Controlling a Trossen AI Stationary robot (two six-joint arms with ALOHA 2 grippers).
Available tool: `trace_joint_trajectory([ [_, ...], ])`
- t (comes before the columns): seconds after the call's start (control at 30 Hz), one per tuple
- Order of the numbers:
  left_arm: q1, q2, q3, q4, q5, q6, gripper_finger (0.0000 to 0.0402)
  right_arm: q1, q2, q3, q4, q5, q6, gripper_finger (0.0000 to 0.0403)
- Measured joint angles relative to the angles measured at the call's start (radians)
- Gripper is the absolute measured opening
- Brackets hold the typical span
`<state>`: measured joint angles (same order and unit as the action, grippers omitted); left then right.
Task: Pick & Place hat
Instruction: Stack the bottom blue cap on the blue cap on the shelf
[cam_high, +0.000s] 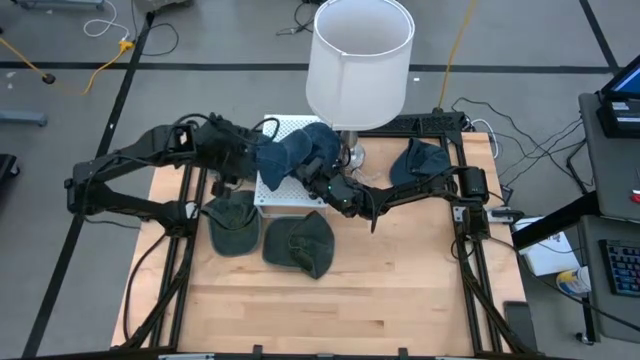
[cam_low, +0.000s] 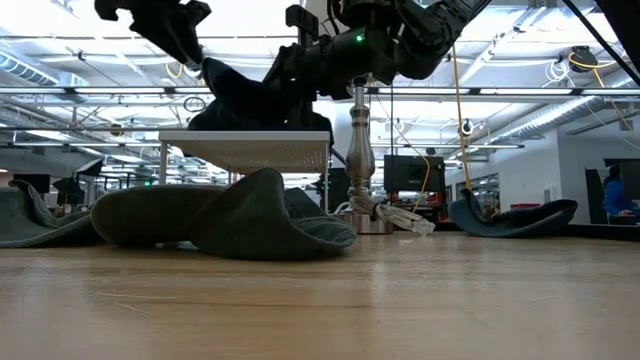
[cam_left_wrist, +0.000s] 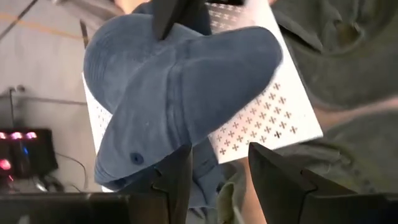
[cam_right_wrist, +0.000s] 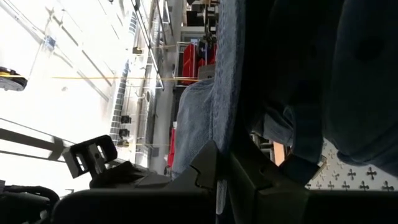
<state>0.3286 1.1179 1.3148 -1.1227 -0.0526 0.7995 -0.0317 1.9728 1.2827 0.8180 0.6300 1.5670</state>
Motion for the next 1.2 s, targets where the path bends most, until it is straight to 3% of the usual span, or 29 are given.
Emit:
trace_joint_trajectory([
  [0.1,0.0,0.008,0.0,0.001,-0.015,0.059,0.0173,0.0,0.0,0.0,0.0,-0.003,-0.003,0.0008],
  [0.33,0.006,0.008,0.001,0.043,-0.249,0.184,0.0249,0.0,0.0,0.0,0.0,-0.006,-0.004,0.0009],
  [0.43,0.033,0.02,0.002,0.071,-0.291,0.198,0.0273,0.0,0.0,0.0,0.001,-0.006,0.005,0.0009],
  [0.6,0.109,0.06,0.002,0.118,-0.28,0.177,0.0284,0.0,0.001,0.0,0.034,-0.042,0.021,0.001],
  [0.83,0.232,0.145,0.002,0.136,-0.148,0.158,0.0254,0.001,0.001,0.0,0.038,-0.057,0.026,0.001],
  [1.2,0.246,0.159,0.001,0.136,-0.011,0.145,0.021,-0.004,0.001,0.0,0.038,-0.057,0.026,0.001],
])
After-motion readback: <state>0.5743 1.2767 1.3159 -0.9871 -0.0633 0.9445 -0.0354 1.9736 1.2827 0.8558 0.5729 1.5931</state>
